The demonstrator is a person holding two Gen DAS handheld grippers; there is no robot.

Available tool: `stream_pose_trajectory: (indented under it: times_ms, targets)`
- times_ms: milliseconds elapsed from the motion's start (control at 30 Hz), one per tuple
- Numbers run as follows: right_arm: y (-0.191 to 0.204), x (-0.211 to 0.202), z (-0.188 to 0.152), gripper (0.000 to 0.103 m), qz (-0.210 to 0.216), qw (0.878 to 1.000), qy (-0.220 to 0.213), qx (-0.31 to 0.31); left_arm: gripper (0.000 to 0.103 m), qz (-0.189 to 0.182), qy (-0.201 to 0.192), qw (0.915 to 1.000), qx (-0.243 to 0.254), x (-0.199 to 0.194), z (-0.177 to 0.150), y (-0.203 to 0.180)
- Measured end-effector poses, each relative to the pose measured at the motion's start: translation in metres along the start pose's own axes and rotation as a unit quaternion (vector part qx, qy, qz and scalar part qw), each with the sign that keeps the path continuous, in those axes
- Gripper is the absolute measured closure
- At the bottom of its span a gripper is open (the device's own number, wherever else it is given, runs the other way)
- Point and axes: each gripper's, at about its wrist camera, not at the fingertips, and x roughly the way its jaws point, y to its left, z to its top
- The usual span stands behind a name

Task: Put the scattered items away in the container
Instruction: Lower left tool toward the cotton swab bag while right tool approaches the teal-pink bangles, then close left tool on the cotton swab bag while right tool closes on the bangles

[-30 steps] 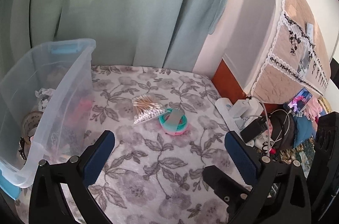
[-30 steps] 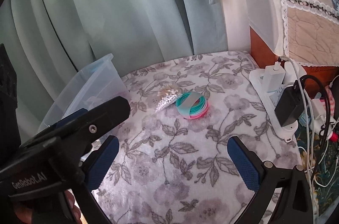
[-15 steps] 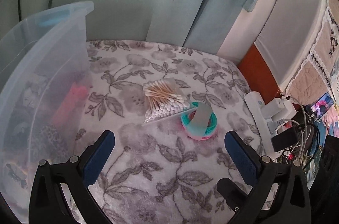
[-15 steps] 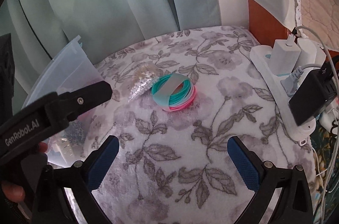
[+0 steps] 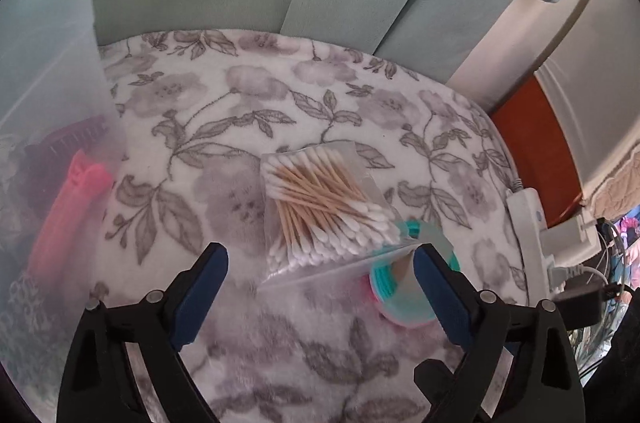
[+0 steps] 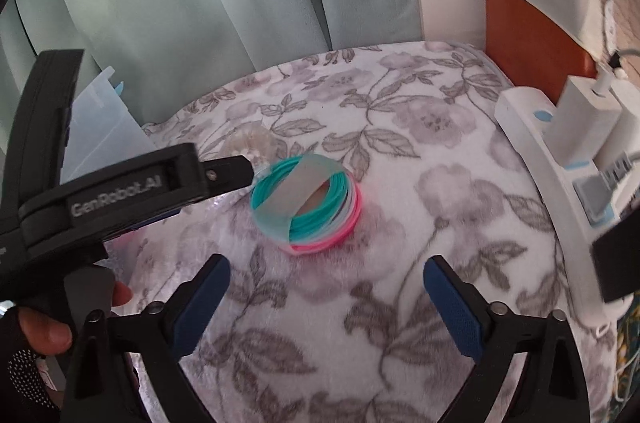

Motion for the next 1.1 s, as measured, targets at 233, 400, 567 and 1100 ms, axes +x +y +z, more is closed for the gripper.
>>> stream_pose_trajectory:
  times_ms: [233, 400, 567, 1100]
  targets:
    - [0.006, 0.023, 0.007, 0.019, 0.009, 1.000, 0.003, -0.022, 0.013, -0.006, 0.007, 0.9999, -0.007, 0.020, 0.010, 0.005]
    - [0.011, 0.035, 0.013, 0.020, 0.008, 0.999, -0.003, -0.036, 0.013, -0.011, 0.007, 0.9998, -0.012, 0.031, 0.018, 0.009]
    - [0.015, 0.044, 0.019, 0.020, 0.009, 0.999, -0.012, -0.043, 0.015, -0.005, 0.003, 1.0000, -0.004, 0.037, 0.024, 0.009]
    - [0.016, 0.033, 0.017, 0.030, 0.016, 1.000, -0.009, -0.024, 0.053, -0.017, 0.004, 0.9991, -0.040, 0.019, 0.010, 0.022]
